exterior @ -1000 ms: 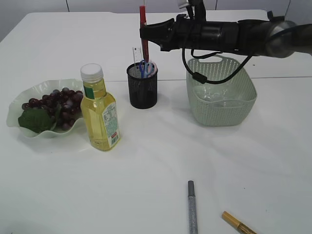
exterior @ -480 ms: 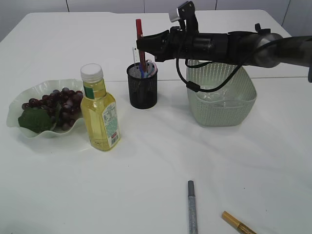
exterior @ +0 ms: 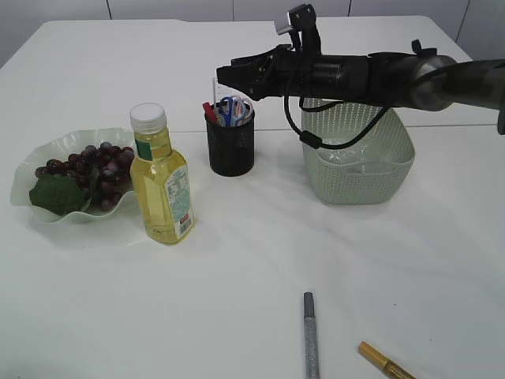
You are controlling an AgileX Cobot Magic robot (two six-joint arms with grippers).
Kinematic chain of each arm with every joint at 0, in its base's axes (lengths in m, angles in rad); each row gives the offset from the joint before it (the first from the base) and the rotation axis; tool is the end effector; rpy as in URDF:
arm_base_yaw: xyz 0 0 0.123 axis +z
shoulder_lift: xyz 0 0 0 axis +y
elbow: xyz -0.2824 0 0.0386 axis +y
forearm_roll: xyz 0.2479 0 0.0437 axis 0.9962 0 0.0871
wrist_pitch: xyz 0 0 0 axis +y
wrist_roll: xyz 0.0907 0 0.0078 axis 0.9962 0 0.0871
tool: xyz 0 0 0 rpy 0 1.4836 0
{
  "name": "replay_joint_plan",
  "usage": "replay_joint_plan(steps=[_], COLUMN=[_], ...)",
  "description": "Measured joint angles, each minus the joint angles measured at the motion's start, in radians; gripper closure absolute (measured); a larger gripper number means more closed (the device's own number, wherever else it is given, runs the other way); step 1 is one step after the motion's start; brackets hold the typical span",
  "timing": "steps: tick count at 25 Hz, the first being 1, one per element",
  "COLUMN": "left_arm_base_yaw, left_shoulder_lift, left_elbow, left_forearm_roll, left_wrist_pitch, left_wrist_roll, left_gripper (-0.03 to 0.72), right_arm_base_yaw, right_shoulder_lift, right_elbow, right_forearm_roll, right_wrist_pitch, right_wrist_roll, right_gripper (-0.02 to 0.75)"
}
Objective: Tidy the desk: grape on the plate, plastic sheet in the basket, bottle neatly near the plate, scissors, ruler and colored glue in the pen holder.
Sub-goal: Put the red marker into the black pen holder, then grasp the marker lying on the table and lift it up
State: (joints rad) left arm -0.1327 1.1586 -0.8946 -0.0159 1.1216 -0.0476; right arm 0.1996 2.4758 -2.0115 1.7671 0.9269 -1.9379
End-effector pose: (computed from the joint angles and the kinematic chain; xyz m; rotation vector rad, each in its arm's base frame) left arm 0.1954 -0.0274 0.2870 0.1150 2.8688 -0.0573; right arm 0.5181 0.1777 0.1883 -0.8673 1.4876 0.8707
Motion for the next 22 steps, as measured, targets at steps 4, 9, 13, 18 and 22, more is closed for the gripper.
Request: replay_joint_plan(steps=[4,9,13,18,22], left_arm_base_yaw=[0.0,0.0,0.0,0.0,0.0], left_shoulder_lift=[0.0,0.0,0.0,0.0,0.0], left_elbow=[0.0,0.0,0.0,0.0,0.0], left_forearm_roll=[0.0,0.0,0.002,0.0,-0.003], left_wrist_pitch=[0.004,0.008,0.008,0.008,0.008], left_wrist_roll=[0.0,0.0,0.0,0.0,0.0], left_gripper=[0.255,0.255,0.255,0.255,0.255], right_arm_base_yaw=[0.0,0.0,0.01,0.033,0.038], right_shoulder_lift=[-0.023,-0.169,-0.301,-0.415,-0.483], right_elbow=[0.0,0.0,0.0,0.0,0.035], right_forearm_roll=[-0.025,-0.38,-0.772,-1.021,-1.139], right_wrist_pitch=[-0.038,-0.072,0.018,0.242,0.291], right_wrist_roll=[0.127,0.505,0.956,1.239,1.407], right_gripper=[0.361,0.361,0.377,0.386,0.386])
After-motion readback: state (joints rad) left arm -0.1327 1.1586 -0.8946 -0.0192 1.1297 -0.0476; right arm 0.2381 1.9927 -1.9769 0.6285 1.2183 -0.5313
